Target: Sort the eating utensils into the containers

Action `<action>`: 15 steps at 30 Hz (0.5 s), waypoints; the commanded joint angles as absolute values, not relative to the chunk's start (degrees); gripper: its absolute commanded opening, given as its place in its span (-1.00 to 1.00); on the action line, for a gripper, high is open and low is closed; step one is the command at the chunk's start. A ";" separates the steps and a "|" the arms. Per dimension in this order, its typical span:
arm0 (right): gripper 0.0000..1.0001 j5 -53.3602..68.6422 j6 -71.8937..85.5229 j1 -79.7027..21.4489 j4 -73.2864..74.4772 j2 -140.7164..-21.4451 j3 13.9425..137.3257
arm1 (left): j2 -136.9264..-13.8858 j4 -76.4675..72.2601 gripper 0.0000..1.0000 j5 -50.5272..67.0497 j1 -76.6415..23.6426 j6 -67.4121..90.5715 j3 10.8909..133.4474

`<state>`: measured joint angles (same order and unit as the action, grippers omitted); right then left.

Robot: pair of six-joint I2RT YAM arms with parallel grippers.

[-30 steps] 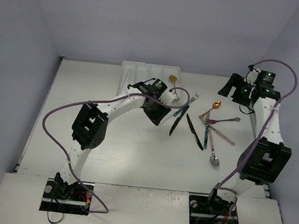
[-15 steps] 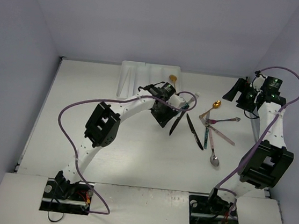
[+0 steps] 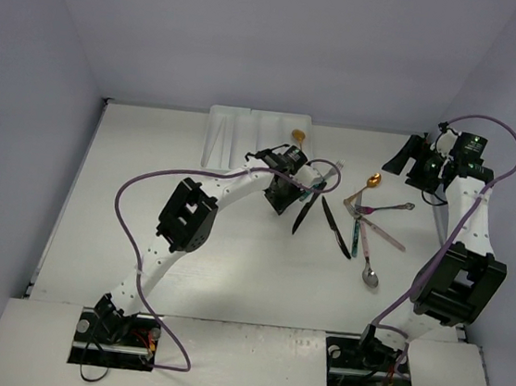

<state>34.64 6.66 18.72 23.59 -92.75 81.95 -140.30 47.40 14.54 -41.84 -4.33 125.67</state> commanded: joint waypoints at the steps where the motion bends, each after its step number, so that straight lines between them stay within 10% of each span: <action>1: 0.64 36.62 7.28 18.90 22.24 -90.07 82.95 | -141.75 49.82 -0.87 11.70 -42.57 -4.34 124.80; 15: 0.63 39.56 8.66 18.50 22.15 -89.54 82.18 | -115.96 47.48 -1.00 11.99 -43.97 1.49 99.33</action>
<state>36.68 7.65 18.72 23.59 -92.75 81.95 -127.31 44.87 12.84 -42.34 -0.89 104.08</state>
